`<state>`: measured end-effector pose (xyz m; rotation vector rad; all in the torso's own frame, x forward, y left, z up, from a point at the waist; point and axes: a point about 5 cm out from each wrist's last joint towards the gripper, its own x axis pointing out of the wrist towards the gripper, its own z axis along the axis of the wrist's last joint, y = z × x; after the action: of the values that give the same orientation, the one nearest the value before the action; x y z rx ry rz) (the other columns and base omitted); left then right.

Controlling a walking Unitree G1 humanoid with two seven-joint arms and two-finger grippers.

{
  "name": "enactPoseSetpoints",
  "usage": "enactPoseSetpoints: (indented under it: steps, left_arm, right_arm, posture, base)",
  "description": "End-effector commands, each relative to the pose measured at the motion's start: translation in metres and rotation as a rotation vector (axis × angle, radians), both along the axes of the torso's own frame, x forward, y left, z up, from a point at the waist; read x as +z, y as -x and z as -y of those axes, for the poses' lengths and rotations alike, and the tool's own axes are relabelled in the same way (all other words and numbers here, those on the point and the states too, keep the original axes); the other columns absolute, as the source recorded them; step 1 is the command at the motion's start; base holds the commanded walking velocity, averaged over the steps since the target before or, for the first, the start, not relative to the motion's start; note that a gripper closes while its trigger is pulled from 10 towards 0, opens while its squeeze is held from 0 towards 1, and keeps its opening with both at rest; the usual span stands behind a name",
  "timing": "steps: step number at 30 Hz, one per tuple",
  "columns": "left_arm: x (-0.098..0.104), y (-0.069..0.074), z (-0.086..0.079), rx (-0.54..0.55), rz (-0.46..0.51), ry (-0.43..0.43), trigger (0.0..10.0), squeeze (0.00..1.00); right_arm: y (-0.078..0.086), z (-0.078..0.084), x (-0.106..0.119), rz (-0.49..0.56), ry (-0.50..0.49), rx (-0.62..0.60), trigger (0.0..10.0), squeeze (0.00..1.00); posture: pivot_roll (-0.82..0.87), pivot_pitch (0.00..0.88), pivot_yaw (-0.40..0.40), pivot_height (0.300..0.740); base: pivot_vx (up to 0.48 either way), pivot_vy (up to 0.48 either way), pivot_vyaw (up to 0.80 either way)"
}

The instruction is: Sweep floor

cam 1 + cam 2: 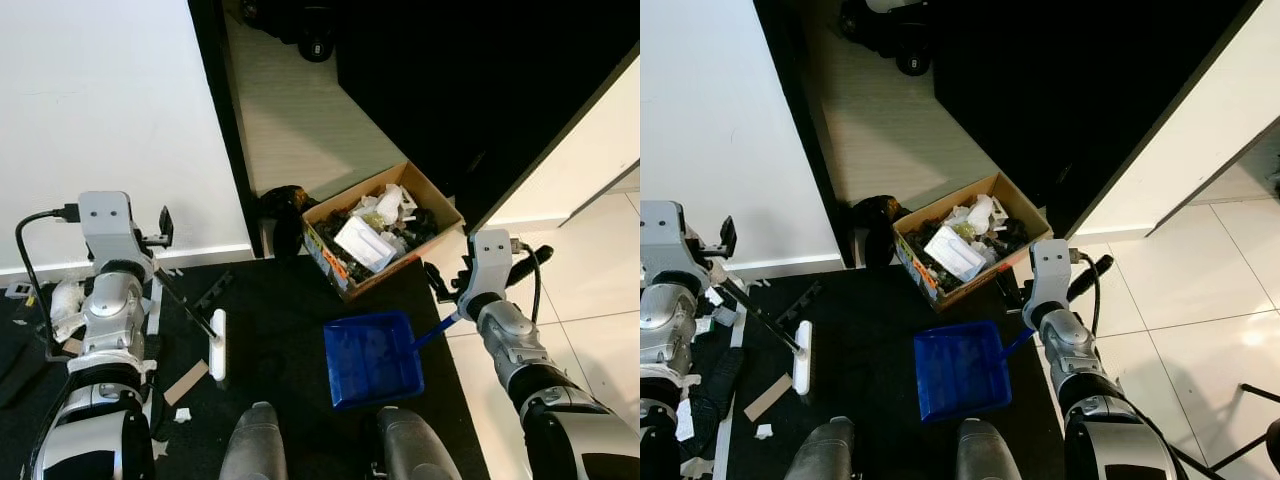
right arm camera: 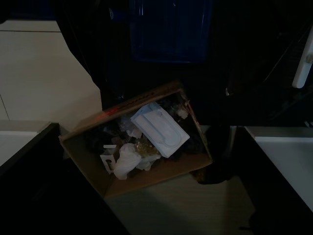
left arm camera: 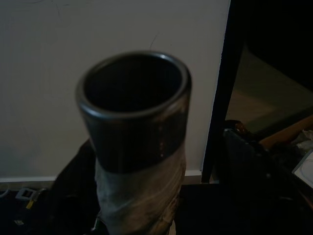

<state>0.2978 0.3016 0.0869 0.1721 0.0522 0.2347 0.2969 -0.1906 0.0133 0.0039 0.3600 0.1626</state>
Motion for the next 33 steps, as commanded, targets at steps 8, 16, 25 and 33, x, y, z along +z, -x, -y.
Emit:
enactPoseSetpoints:
  steps: [8, 16, 25, 33]
  left_arm:
    - [-0.009, 0.006, -0.002, 0.007, -0.039, -0.014, 4.1, 0.0]
    - [-0.011, 0.007, -0.002, 0.011, -0.05, -0.012, 8.4, 0.0]
    - [-0.017, 0.011, -0.003, 0.026, -0.093, -0.01, 10.0, 0.0]
    - [-0.019, 0.012, -0.002, 0.026, -0.11, -0.008, 10.0, 0.0]
  right_arm:
    - [0.006, 0.005, -0.006, -0.031, 0.011, -0.013, 10.0, 0.0]
    - [0.006, 0.004, -0.006, -0.031, 0.01, -0.013, 10.0, 0.0]
    - [0.006, 0.004, -0.007, -0.033, 0.01, -0.015, 10.0, 0.0]
    - [0.006, 0.004, -0.007, -0.032, 0.009, -0.015, 10.0, 0.0]
  posture:
    - [-0.02, 0.09, -0.096, 0.74]
    - [-0.01, 0.084, -0.093, 0.74]
    - [-0.01, 0.085, -0.093, 0.74]
    - [-0.01, 0.084, -0.092, 0.74]
  base:
    - [0.0, 0.0, 0.0]
    - [0.0, 0.0, 0.0]
    - [0.0, 0.0, 0.0]
    - [0.0, 0.0, 0.0]
